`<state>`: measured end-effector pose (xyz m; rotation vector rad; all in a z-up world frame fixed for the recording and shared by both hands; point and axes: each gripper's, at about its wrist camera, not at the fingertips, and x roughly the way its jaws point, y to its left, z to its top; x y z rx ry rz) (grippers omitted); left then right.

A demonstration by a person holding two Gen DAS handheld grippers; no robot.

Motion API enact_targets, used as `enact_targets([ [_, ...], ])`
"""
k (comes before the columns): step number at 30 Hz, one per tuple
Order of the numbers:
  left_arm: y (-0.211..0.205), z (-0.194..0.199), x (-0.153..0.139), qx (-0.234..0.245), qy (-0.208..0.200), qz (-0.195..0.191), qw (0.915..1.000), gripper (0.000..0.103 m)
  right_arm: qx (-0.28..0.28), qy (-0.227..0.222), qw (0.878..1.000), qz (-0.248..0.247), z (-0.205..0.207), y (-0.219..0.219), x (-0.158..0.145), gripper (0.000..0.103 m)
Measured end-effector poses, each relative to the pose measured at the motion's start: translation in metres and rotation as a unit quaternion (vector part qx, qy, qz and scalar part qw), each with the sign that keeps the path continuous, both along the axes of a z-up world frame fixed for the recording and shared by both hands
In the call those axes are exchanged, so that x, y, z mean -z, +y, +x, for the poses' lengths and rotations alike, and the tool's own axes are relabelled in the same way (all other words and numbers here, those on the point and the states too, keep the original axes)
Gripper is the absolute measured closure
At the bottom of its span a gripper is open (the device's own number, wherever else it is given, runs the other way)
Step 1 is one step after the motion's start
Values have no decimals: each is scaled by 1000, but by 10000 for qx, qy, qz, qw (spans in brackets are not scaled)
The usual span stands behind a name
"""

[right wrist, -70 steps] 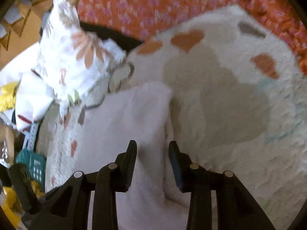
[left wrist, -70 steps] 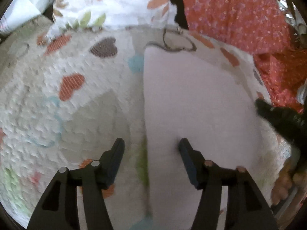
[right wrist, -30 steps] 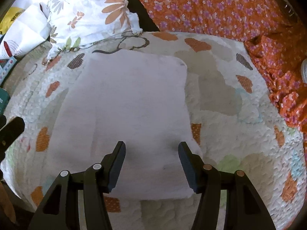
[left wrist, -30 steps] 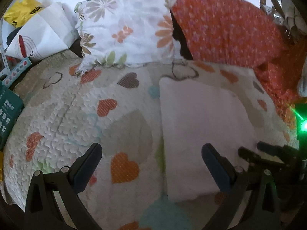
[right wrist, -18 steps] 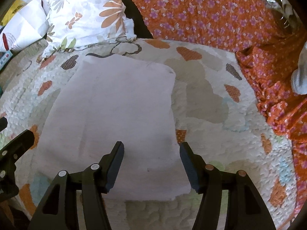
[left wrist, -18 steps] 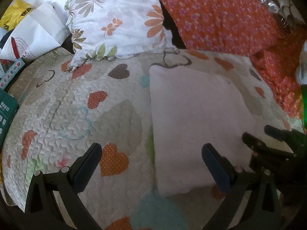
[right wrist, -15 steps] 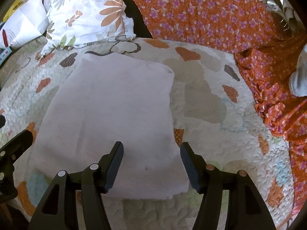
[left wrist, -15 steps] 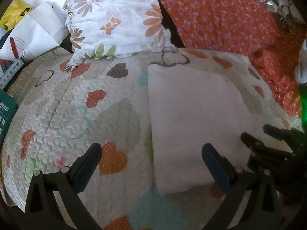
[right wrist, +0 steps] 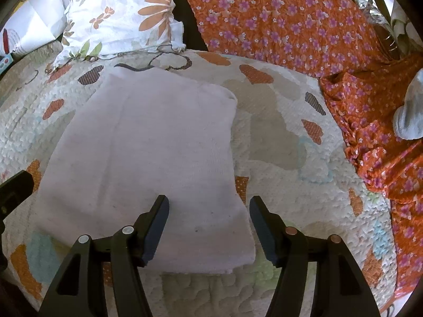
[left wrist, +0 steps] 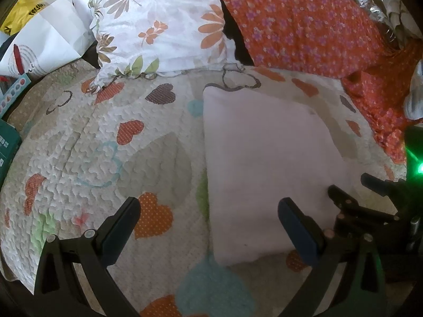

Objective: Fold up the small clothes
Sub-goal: 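Release the bundle and pull both grippers back from it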

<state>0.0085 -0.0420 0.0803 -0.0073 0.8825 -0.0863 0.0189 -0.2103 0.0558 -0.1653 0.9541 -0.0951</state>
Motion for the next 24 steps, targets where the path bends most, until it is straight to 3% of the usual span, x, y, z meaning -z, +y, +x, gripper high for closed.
enact_targets([
  [24,-14,5,12,112,312,-132,9994,0,236,270,9976,-584,-3,-20,10,29],
])
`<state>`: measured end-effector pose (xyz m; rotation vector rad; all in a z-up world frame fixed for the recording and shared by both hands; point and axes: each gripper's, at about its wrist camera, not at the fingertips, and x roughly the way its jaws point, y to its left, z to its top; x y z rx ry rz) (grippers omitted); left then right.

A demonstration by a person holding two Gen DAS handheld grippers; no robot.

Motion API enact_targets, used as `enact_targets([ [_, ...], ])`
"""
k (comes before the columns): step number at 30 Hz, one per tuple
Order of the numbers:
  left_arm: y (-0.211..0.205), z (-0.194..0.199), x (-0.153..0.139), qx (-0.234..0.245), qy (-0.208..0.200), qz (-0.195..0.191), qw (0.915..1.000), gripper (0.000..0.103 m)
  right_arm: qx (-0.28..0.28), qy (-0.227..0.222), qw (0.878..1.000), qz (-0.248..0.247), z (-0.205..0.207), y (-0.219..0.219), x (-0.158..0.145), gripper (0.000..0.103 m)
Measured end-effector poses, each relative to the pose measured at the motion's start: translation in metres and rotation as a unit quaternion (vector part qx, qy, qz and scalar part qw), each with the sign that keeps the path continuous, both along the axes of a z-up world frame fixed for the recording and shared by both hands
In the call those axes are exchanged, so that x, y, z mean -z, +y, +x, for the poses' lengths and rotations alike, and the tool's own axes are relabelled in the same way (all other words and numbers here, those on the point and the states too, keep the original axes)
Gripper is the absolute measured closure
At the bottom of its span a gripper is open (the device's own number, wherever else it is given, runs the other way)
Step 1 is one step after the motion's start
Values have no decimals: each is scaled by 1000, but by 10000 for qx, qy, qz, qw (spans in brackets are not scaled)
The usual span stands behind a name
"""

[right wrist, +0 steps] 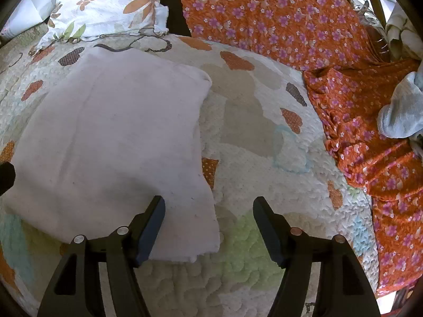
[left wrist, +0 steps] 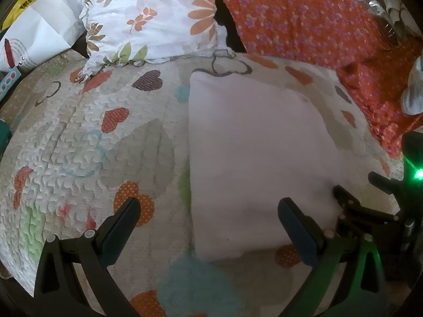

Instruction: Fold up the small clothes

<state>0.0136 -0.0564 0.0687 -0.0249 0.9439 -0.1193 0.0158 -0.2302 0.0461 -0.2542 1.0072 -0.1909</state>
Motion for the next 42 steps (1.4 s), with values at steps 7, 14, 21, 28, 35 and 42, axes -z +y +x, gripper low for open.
enact_targets([
  [7,-9,0,1,52,24,0,10000,0,37,19,10000,-35,-2,-5,1,29],
  [14,-15,0,3,84,54,26,9999,0,104,32,9999,-75,-6,-12,0,28],
  [21,-19,-1,8,144,117,79,9998,0,68,-32,9992,-398,-10,-9,-2,28],
  [28,-27,-2,15,210,170,172,9995,0,47,-68,9986,-514,-14,-13,-5,26],
  [35,-31,-3,19,249,213,231,9992,0,107,-31,9986,-513,-15,-18,-5,25],
  [42,-31,-3,21,242,242,255,9991,0,105,-25,9986,-515,-15,-18,-5,24],
])
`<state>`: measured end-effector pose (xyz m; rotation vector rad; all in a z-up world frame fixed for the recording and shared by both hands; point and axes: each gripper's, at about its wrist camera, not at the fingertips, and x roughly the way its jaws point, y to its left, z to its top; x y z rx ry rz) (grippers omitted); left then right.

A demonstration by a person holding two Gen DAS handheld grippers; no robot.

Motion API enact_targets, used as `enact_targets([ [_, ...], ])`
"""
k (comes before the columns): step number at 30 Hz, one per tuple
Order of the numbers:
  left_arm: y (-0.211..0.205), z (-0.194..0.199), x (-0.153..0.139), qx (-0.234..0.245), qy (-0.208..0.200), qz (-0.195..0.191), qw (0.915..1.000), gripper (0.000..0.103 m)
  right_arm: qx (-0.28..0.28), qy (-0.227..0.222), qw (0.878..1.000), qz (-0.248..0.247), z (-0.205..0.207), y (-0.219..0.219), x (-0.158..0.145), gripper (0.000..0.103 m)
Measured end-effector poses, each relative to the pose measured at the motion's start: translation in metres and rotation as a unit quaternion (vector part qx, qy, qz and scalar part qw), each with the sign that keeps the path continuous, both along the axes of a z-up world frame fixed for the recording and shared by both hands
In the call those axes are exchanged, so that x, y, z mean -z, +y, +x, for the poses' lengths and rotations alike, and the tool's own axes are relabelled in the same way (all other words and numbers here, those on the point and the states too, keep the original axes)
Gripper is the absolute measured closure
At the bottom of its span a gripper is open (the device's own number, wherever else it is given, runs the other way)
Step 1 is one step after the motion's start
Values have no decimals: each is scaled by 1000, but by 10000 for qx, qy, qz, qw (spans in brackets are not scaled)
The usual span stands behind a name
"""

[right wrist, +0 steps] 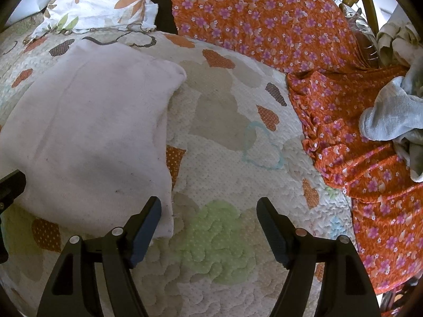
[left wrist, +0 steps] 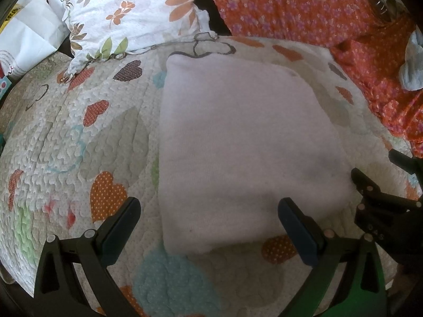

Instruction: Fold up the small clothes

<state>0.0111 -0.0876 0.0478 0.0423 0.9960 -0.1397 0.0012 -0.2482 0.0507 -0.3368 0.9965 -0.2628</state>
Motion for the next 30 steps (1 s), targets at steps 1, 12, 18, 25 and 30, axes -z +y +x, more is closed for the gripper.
enact_targets([
  [1,0,0,0,-3,4,-4,10000,0,2,1,10000,2,0,0,0,24],
  [12,4,1,1,-58,56,-29,10000,0,-23,29,10000,-23,1,3,2,23],
  [18,7,1,1,-100,49,5,9999,0,-13,39,10000,-29,1,3,3,23],
  [25,8,1,1,-109,61,5,9999,0,-33,50,10000,-46,2,4,4,22],
  [30,9,1,2,-119,64,19,9999,0,-30,53,10000,-44,2,4,4,22],
])
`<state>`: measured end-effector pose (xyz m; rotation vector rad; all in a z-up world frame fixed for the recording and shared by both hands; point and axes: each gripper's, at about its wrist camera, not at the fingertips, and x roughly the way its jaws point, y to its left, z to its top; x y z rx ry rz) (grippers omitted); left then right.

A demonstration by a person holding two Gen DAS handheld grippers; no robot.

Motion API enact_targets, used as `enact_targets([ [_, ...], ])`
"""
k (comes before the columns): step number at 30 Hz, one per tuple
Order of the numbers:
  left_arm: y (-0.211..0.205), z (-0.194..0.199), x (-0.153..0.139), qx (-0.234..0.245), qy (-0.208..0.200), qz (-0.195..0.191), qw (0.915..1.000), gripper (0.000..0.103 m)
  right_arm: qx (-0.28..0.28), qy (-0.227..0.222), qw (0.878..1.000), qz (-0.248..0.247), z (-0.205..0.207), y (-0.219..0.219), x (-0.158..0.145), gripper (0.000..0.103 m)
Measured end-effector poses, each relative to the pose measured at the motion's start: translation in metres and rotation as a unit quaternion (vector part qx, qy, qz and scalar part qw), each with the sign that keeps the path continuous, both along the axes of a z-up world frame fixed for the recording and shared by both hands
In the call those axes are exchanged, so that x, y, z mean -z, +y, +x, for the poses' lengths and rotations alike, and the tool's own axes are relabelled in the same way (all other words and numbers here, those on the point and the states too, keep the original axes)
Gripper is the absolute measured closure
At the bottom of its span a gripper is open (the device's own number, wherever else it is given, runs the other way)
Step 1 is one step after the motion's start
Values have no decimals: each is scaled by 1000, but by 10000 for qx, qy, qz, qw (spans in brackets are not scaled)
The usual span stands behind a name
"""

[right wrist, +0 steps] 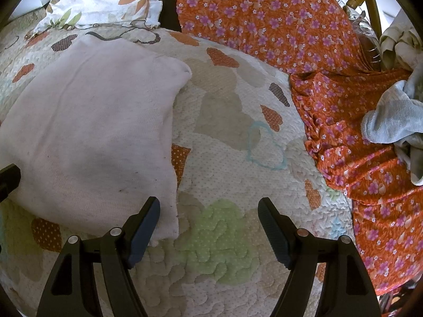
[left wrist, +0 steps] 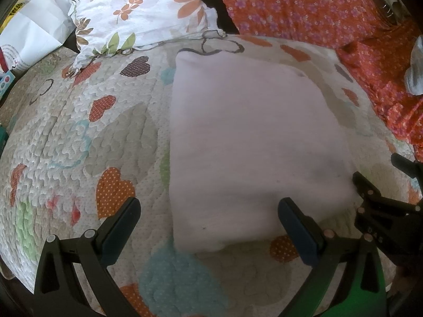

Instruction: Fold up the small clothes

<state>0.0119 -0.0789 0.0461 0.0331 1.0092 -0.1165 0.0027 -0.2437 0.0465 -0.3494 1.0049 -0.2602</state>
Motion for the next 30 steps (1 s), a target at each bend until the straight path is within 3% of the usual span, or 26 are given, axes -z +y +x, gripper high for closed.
enact_targets([
  [30,2,1,2,-10,78,-12,10000,0,-9,31,10000,-4,1,0,2,20],
])
